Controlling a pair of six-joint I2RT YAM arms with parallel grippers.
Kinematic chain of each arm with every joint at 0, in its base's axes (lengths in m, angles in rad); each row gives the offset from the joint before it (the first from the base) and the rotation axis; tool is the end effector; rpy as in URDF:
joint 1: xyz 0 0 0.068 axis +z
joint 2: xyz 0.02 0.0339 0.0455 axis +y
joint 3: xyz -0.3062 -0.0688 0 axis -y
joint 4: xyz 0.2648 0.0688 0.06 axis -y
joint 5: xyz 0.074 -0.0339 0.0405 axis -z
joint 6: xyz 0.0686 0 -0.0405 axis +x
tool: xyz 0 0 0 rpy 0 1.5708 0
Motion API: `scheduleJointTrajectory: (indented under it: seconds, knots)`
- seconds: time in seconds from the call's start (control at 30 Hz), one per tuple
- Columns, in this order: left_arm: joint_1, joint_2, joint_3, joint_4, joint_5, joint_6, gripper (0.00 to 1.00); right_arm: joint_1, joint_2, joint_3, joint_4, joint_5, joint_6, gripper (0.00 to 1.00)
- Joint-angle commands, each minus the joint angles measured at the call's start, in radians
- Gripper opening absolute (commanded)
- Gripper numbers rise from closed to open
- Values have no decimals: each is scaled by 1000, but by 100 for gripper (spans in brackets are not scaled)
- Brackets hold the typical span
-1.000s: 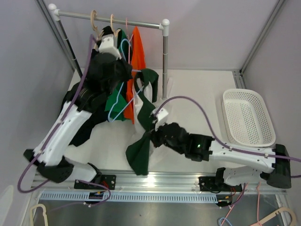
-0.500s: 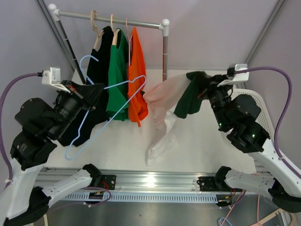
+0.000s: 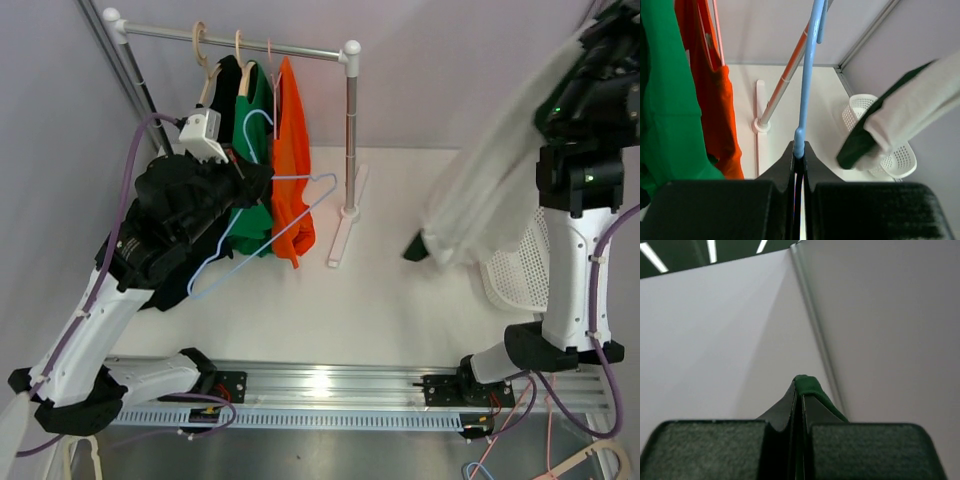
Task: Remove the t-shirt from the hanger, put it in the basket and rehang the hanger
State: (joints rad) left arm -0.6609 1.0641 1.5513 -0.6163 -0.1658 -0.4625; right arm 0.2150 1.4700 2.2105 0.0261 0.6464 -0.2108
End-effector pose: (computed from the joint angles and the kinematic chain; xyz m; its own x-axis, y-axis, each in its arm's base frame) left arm 0.1789 -0.1247 0.5400 -0.3034 -0.3215 -0.8970 0.3808 0.8220 -0.4235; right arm 0.2403 0.0102 0.7304 0.6097 -0.0378 -0.7918 0.3897 0.8841 0.2579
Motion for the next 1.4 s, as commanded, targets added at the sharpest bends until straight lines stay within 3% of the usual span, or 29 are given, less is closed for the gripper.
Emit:
scheduleJointTrajectory:
  seconds: [0.0, 0.23, 0.33, 0.37, 0.5, 0.53, 0.6, 0.63, 0.8, 1.0, 1.17, 1.37]
  knots:
    - [-3, 42, 78, 59, -31, 30, 1, -118, 35, 158, -84, -8, 50, 0]
    - [15, 143, 176, 70, -57, 53, 1, -293, 3, 99, -279, -17, 226, 0]
    - [38, 161, 162, 102, -70, 59, 1, -344, -141, -189, -311, 7, 390, 0]
    - [44, 163, 150, 115, -72, 62, 1, -356, -183, -380, -308, 18, 433, 0]
    - [64, 186, 134, 162, -84, 88, 1, -440, -280, -687, -417, 3, 638, 0]
    - [66, 198, 138, 164, -101, 108, 1, -484, -251, -704, -466, -58, 698, 23]
    - [66, 206, 144, 191, -113, 133, 1, -517, -203, -695, -583, -132, 732, 86]
    - [66, 204, 126, 216, -116, 162, 1, -526, -179, -677, -618, -155, 741, 99]
    - [66, 203, 78, 392, -63, 271, 1, -517, -236, -652, -551, -297, 671, 100]
    - [66, 345, 214, 392, -103, 308, 1, -455, -353, -612, -552, -485, 579, 99]
    - [66, 405, 191, 515, -136, 317, 1, -430, -525, -763, -438, -614, 559, 99]
    - [64, 528, 311, 504, -173, 318, 1, -427, -585, -787, -465, -683, 548, 99]
